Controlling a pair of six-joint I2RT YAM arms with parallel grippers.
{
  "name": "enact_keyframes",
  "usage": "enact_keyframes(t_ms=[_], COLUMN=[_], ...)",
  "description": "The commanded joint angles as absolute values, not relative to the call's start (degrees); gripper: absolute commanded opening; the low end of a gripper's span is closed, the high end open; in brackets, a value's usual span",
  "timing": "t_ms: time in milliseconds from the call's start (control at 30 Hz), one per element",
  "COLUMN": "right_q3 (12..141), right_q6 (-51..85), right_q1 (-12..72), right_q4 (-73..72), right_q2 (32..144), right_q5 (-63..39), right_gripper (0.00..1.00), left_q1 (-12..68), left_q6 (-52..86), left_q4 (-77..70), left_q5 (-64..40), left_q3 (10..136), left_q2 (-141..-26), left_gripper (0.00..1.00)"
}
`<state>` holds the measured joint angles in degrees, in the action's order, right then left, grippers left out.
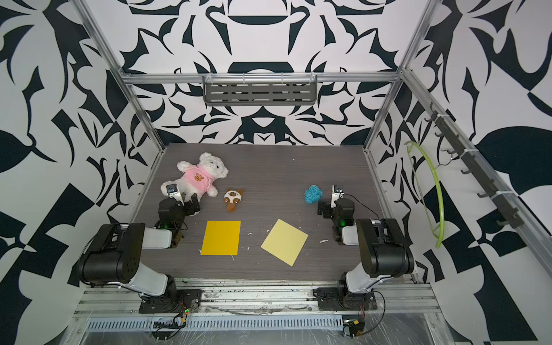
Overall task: Fold the square paper diagonally
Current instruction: Pick up the paper from the center of the board.
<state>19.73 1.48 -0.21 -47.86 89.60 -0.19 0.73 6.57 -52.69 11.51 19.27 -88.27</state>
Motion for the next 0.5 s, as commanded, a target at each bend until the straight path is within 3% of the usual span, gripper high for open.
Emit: enact_keyframes(t_ms=[0, 467], right_q3=[20.92, 20.62], right_q6=[1.26, 1.81], right_q1=[0.12, 0.12], right_q4=[-49.42, -50.22], right_q2=[88.47, 88.31], right_q5=[0.22, 0.91], right_gripper=[1.0, 1.0], left_q1=[0.88, 0.85], left_q6=[6.16, 5.81], left_q4=[-52.6, -53.25], left_q5=[11.43, 11.27], left_q3=[20.3, 20.04], left_q2=[-88.09, -87.89], left_gripper=[0.99, 0.99])
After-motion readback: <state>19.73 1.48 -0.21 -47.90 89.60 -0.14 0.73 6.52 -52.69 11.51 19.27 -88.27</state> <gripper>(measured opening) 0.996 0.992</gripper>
